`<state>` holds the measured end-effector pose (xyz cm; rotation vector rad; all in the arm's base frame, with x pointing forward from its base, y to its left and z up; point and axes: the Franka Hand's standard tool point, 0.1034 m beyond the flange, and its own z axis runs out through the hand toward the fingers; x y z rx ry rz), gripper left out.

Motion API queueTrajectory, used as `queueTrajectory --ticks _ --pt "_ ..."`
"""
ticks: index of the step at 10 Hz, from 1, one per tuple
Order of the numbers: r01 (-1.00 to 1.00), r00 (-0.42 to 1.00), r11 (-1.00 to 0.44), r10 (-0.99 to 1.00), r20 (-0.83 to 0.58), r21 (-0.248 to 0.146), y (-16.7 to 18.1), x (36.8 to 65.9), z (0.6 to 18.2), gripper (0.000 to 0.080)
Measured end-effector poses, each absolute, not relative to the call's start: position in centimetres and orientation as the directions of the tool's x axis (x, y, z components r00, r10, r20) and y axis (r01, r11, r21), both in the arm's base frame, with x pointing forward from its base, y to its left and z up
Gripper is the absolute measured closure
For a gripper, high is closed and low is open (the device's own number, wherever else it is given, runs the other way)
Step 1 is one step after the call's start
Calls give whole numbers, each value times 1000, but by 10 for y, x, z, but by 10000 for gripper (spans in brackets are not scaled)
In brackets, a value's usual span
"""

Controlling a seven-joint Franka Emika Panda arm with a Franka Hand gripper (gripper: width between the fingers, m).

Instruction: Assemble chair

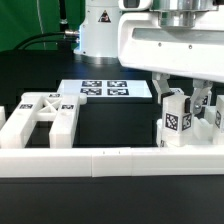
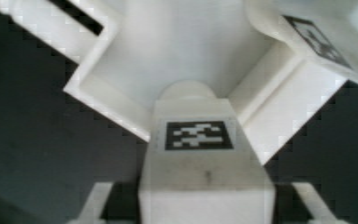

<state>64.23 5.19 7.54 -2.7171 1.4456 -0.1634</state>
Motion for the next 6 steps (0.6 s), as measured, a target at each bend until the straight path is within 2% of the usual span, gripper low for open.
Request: queueTrajectory --ticks 2,5,6 --pt "-927 351 -350 -936 20 -134 52 643 75 512" --pt "-992 3 3 -999 -45 -129 55 643 75 512" --pt "-990 -47 54 -997 -55 -128 55 643 75 512"
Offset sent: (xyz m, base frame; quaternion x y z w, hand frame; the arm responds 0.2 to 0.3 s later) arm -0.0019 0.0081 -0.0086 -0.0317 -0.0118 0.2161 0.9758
